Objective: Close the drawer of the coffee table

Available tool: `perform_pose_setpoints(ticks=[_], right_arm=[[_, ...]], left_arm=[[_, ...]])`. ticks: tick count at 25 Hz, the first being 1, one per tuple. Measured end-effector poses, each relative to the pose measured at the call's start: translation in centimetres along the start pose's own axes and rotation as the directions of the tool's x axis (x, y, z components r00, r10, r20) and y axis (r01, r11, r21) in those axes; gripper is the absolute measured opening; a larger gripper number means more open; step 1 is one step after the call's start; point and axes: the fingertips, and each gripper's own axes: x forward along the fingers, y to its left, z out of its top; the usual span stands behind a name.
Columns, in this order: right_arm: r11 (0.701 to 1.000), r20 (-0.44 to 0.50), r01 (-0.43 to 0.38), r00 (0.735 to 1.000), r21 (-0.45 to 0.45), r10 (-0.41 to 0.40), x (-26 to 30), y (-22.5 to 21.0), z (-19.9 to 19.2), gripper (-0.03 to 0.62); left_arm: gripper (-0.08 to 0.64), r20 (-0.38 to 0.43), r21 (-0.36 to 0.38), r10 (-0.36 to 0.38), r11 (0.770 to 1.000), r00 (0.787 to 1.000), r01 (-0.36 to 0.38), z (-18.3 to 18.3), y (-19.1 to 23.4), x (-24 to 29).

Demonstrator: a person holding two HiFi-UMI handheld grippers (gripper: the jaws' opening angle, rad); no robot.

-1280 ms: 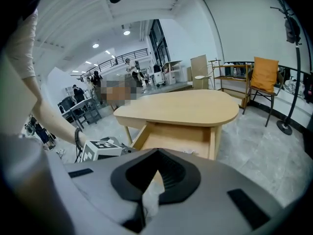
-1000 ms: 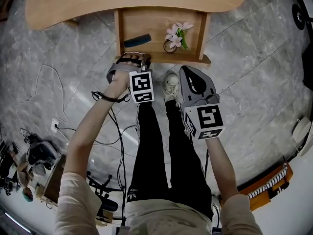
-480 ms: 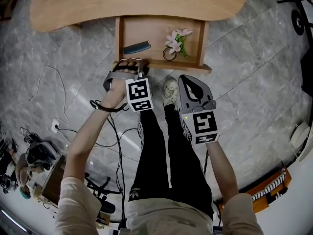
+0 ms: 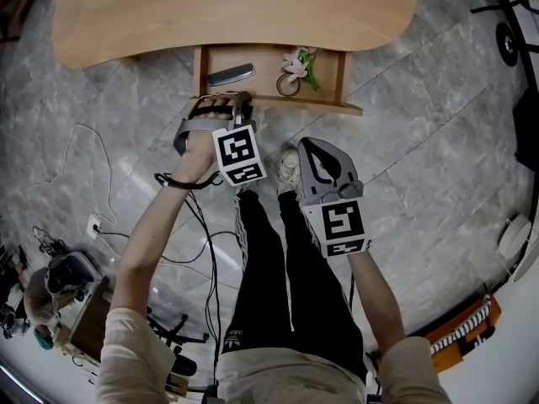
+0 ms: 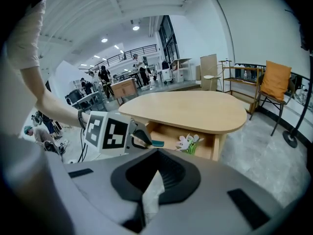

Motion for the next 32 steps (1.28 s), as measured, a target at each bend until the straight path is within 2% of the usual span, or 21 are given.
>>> perform_pose_setpoints(ticks=[8,14,16,17,18,19,20,21,22,23,24,27,28,29,31,32], right_arm=[[1.000,0.034,0.008,0.999,0.019,-0.009,1.3,-1.9,1.0,0.006],[0.999,0.076,0.036,0.996,0.037,-0.038,1.3,-2.9,2.5,0.006],[0.998,0.068,0.038,0.997,0.050,-0.042,1.2,-3.1,2.2,0.006],[0.997,0.065,0.041,0.997,0.059,-0.044,1.1,-3.2,2.0,0.006],[0.997,0.063,0.044,0.997,0.067,-0.048,1.0,-3.3,1.8,0.006],[0.996,0.062,0.047,0.997,0.075,-0.052,0.9,-3.4,1.7,0.006],[0.995,0.061,0.051,0.997,0.081,-0.056,0.8,-3.5,1.6,0.006],[0.995,0.061,0.054,0.996,0.087,-0.059,0.8,-3.6,1.5,0.005],[0.994,0.062,0.055,0.996,0.094,-0.061,0.8,-3.6,1.4,0.006],[0.993,0.063,0.056,0.996,0.102,-0.062,0.8,-3.7,1.4,0.006],[0.992,0.066,0.056,0.996,0.111,-0.064,0.8,-3.7,1.5,0.006],[0.990,0.079,0.060,0.994,0.127,-0.071,0.8,-4.0,1.8,0.006],[0.989,0.082,0.063,0.994,0.131,-0.074,0.7,-4.1,1.9,0.006],[0.989,0.083,0.066,0.994,0.134,-0.078,0.7,-4.2,1.9,0.006],[0.987,0.080,0.072,0.993,0.145,-0.084,0.8,-4.6,1.8,0.006],[0.985,0.076,0.075,0.993,0.152,-0.087,0.8,-4.7,1.7,0.006]], left_arm=[[0.087,-0.015,-0.090,0.061,0.994,0.998,-0.062,0.7,5.5,2.1],[0.095,-0.023,-0.108,0.108,0.988,0.994,-0.110,0.3,8.6,2.5],[0.111,-0.032,-0.171,0.164,0.971,0.986,-0.167,0.3,9.3,2.4],[0.143,-0.038,-0.233,0.206,0.950,0.978,-0.209,0.1,9.6,2.1],[0.183,-0.046,-0.322,0.251,0.912,0.967,-0.252,-0.3,9.9,1.9],[0.228,-0.056,-0.438,0.286,0.854,0.957,-0.281,-0.9,10.2,1.8],[0.251,-0.065,-0.568,0.307,0.771,0.949,-0.288,-1.5,10.3,1.7],[0.275,-0.074,-0.685,0.321,0.672,0.944,-0.282,-2.1,10.3,1.7],[0.294,-0.087,-0.765,0.336,0.581,0.938,-0.278,-2.5,10.2,1.6],[0.302,-0.106,-0.806,0.353,0.517,0.929,-0.288,-2.8,10.0,1.6],[0.302,-0.127,-0.824,0.372,0.477,0.919,-0.307,-2.9,9.9,1.5],[0.302,-0.178,-0.860,0.410,0.377,0.894,-0.344,-3.3,9.6,1.2],[0.302,-0.197,-0.881,0.410,0.325,0.891,-0.344,-3.5,9.4,1.2],[0.302,-0.219,-0.906,0.399,0.256,0.890,-0.338,-3.9,9.0,1.4],[0.302,-0.254,-0.949,0.350,0.088,0.902,-0.302,-4.9,8.2,2.1],[0.299,-0.245,-0.963,0.326,0.026,0.913,-0.268,-5.1,7.9,2.6]])
